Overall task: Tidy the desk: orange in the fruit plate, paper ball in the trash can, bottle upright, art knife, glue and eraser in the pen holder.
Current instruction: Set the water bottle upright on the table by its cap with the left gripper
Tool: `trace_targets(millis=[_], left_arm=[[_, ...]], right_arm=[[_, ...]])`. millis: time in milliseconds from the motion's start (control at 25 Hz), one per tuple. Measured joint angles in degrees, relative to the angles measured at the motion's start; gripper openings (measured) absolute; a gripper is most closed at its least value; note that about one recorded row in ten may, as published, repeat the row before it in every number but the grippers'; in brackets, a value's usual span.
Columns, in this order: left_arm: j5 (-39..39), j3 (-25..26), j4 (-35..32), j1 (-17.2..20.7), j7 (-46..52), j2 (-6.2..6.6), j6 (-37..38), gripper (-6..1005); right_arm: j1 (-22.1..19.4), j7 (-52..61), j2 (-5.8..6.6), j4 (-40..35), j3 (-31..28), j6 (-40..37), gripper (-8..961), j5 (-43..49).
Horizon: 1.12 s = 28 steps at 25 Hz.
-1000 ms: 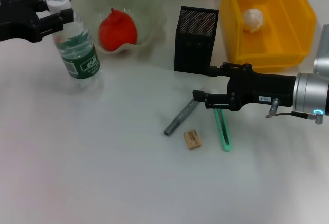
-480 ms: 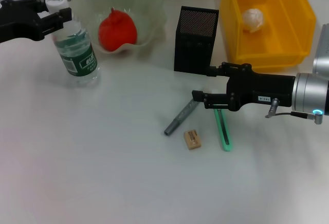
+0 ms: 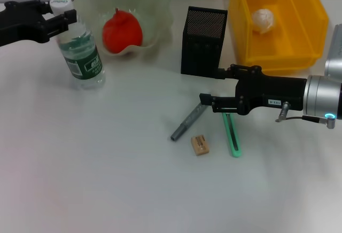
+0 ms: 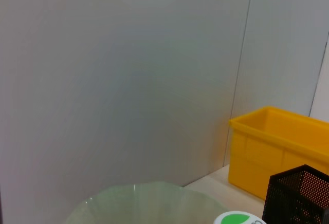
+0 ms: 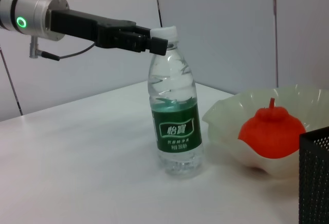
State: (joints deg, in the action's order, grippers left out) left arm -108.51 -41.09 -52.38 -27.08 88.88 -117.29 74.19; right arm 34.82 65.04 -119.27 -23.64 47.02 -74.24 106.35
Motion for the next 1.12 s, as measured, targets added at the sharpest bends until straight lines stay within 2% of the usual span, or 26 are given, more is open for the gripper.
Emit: trace_targets(millis=[1120], left_arm=[[-0.1, 0.0, 0.8, -0.3, -1.0, -0.04, -0.3, 539]], right_arm=[[0.6, 0.1, 0.00, 0.0, 0.0, 0.3, 795, 0.0]])
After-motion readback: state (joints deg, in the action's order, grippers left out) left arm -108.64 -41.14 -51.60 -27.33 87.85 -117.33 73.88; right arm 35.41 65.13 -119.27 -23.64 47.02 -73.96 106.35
